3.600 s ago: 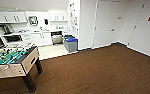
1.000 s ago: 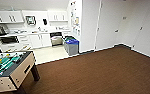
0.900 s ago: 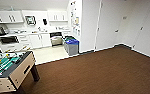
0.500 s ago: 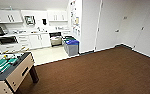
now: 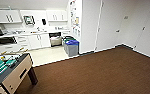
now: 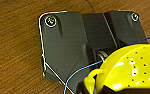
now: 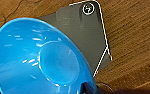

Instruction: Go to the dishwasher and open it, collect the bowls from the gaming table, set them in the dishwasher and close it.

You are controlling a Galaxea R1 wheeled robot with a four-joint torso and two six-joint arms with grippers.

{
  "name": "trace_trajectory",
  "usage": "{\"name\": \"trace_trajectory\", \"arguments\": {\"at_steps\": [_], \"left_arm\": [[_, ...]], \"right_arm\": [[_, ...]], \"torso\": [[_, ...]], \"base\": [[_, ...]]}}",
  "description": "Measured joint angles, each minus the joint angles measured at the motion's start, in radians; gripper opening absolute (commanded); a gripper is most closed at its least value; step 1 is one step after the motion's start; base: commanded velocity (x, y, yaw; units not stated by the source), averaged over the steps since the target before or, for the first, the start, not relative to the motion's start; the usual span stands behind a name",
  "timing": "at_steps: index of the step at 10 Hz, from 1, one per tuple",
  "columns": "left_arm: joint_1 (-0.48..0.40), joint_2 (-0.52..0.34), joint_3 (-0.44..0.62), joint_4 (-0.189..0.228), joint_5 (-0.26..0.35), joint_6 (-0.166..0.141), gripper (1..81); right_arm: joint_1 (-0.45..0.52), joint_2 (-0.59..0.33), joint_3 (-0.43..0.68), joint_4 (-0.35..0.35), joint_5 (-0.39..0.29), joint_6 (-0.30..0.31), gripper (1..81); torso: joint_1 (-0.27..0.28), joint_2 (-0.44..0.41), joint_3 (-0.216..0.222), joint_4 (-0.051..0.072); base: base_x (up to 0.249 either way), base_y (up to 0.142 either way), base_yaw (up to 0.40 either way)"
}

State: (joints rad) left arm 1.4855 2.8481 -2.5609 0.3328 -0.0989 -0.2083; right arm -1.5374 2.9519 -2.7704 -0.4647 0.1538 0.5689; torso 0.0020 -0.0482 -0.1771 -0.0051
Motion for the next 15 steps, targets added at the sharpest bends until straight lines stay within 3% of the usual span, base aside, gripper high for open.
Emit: {"name": "trace_trajectory", "arguments": {"at_steps": [11, 15], "left_arm": [[-0.002, 0.002, 0.001, 0.000, -0.002, -0.001, 1.0], [0.000, -0.002, -0.001, 0.000, -0.002, -0.001, 1.0]], "right_arm": [[0.000, 0.000, 0.000, 0.000, 0.000, 0.000, 1.0], [-0.001, 0.005, 0.000, 0.000, 0.000, 0.000, 1.0]], "torso": [[0.000, 0.000, 0.000, 0.000], [-0.001, 0.000, 0.000, 0.000]], "base": [[0.088, 0.076, 0.000], [0.087, 0.000, 0.000]]}}
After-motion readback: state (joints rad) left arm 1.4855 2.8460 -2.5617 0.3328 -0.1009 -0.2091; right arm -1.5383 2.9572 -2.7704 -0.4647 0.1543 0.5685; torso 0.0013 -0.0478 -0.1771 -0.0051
